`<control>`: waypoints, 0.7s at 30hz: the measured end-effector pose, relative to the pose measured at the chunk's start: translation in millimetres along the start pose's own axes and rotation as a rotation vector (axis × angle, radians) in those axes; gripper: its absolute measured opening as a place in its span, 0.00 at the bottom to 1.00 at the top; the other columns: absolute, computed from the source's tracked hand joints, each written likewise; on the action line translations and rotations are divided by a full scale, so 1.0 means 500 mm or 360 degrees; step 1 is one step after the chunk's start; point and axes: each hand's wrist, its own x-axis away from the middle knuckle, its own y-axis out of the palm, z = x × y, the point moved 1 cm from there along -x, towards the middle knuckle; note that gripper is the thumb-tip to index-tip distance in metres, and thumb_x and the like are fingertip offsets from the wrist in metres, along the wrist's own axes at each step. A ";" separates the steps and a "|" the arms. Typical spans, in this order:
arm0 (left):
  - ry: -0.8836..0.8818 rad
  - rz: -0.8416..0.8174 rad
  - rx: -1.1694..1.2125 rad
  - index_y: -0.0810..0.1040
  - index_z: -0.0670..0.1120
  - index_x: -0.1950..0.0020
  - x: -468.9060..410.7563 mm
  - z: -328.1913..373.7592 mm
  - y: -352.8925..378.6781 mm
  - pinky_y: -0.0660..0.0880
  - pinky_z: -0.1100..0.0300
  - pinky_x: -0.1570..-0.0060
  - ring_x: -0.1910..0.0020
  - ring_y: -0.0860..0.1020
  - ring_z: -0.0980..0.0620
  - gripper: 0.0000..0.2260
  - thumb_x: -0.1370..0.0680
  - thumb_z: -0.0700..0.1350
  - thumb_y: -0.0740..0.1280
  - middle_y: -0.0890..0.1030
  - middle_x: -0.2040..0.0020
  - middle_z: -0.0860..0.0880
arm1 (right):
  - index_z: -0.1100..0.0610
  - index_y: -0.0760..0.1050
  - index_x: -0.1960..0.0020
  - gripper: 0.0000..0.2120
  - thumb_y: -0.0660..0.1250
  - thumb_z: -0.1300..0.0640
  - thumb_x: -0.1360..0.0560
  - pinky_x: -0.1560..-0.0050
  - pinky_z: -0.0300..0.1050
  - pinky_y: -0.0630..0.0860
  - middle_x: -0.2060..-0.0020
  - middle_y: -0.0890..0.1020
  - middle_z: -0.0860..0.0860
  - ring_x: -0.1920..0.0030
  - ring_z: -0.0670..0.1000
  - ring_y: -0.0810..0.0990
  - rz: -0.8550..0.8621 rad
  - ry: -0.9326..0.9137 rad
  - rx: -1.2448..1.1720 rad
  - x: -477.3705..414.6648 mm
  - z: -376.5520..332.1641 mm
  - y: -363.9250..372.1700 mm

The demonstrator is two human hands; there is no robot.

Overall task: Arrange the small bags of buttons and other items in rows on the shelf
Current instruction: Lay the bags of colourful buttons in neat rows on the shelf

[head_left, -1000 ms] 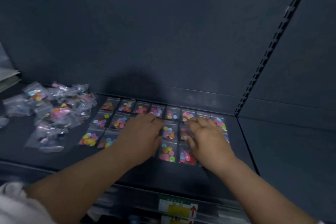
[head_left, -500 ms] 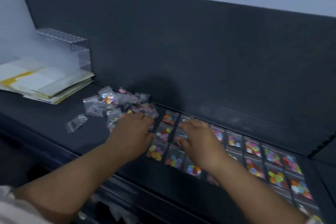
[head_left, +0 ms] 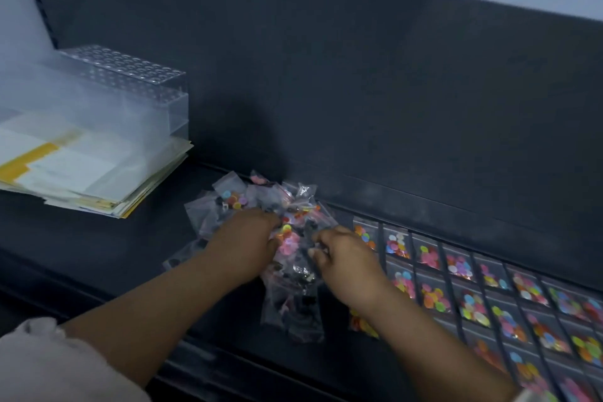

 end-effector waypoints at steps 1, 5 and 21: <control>0.0025 -0.0016 0.0005 0.77 0.46 0.45 -0.009 -0.004 0.001 0.66 0.60 0.57 0.49 0.75 0.48 0.09 0.23 0.45 0.63 0.77 0.50 0.47 | 0.56 0.76 0.41 0.12 0.62 0.53 0.22 0.48 0.38 0.69 0.47 0.75 0.53 0.45 0.53 0.73 0.0008 0.0028 -0.0019 -0.004 -0.005 0.005; 0.0034 -0.0054 0.0095 0.77 0.46 0.46 -0.046 -0.019 0.011 0.73 0.57 0.52 0.52 0.76 0.50 0.09 0.22 0.48 0.63 0.78 0.50 0.48 | 0.56 0.76 0.41 0.12 0.62 0.54 0.22 0.46 0.42 0.72 0.47 0.76 0.53 0.46 0.53 0.74 0.0046 0.0119 -0.0048 -0.007 -0.018 0.021; -0.0342 -0.0317 0.0698 0.76 0.51 0.63 -0.086 -0.054 0.030 0.73 0.60 0.60 0.60 0.78 0.54 0.06 0.26 0.44 0.69 0.80 0.61 0.53 | 0.54 0.78 0.44 0.09 0.63 0.55 0.23 0.50 0.39 0.72 0.50 0.76 0.50 0.50 0.50 0.76 0.0180 0.0268 -0.0150 -0.023 -0.034 0.043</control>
